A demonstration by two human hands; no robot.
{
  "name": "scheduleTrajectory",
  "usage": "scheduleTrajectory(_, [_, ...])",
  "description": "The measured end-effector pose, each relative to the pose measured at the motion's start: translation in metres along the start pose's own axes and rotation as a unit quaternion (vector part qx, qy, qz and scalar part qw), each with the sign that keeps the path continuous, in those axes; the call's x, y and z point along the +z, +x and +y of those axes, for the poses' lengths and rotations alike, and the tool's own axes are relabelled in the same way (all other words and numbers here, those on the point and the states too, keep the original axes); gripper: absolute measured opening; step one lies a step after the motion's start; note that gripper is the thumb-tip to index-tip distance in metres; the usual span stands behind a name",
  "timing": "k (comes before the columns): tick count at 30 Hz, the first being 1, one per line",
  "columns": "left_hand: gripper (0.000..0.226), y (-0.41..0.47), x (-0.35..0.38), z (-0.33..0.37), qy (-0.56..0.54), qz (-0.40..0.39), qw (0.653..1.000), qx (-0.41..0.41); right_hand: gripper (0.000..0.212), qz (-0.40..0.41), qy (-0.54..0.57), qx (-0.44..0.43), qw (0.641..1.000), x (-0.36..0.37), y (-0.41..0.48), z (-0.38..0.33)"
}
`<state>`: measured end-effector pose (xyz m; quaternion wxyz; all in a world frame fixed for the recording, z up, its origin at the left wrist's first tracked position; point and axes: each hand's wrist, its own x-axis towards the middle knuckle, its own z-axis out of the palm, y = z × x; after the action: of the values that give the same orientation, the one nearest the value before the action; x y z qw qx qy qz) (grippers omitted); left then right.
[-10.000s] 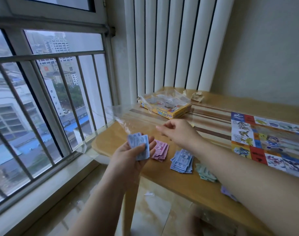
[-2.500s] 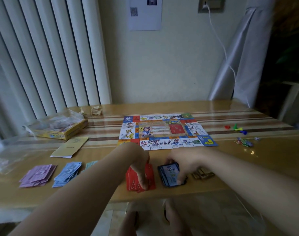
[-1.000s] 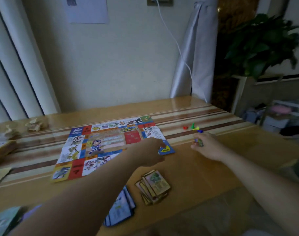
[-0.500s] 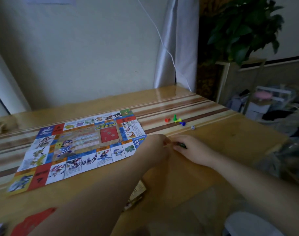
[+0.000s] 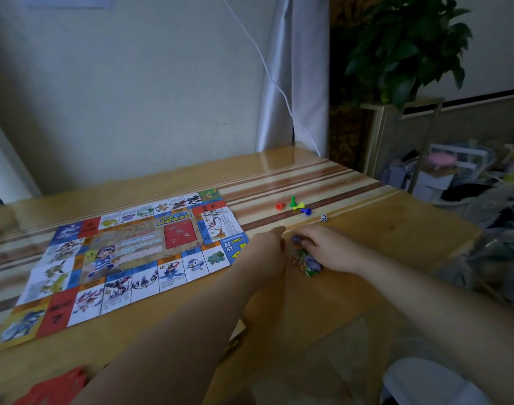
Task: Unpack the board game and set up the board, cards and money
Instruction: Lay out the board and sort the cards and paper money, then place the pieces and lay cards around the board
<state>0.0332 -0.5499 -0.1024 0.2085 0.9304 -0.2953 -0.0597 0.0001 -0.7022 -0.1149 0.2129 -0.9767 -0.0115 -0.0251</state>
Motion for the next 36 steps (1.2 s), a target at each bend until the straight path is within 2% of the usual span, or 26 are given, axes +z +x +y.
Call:
scheduleTrajectory(3, [0.050, 0.000, 0.000, 0.002, -0.006, 0.004, 1.000, 0.017, 0.033, -0.014, -0.022, -0.014, 1.000, -0.002, 0.000, -0.002])
scheduleTrajectory(9, [0.053, -0.011, -0.001, 0.005, -0.015, -0.010, 0.999, 0.047, 0.039, -0.042, -0.047, -0.054, 0.997, -0.007, -0.022, -0.006])
scheduleTrajectory(15, [0.054, -0.017, -0.005, 0.004, -0.046, -0.021, 0.998, 0.042, 0.045, -0.067, 0.013, -0.022, 0.997, -0.017, -0.041, -0.014])
scheduleTrajectory(17, [0.057, -0.015, -0.007, 0.006, -0.013, -0.037, 0.998, 0.039, 0.052, -0.071, 0.033, -0.008, 0.997, -0.028, -0.039, -0.016])
scheduleTrajectory(19, [0.061, -0.010, -0.010, 0.009, 0.030, -0.089, 0.995, 0.034, 0.060, -0.092, -0.006, 0.005, 0.996, -0.039, -0.032, -0.015])
scheduleTrajectory(23, [0.056, 0.003, -0.016, 0.020, 0.132, -0.169, 0.975, 0.057, 0.070, -0.193, -0.073, 0.063, 0.976, -0.050, -0.016, -0.018])
scheduleTrajectory(29, [0.053, 0.024, -0.022, 0.029, 0.169, -0.209, 0.961, 0.062, 0.060, -0.240, -0.063, 0.091, 0.964, -0.048, 0.002, -0.028])
scheduleTrajectory(36, [0.043, 0.034, -0.022, 0.033, 0.115, -0.244, 0.961, 0.058, 0.044, -0.271, -0.067, 0.110, 0.954, -0.047, 0.011, -0.034])
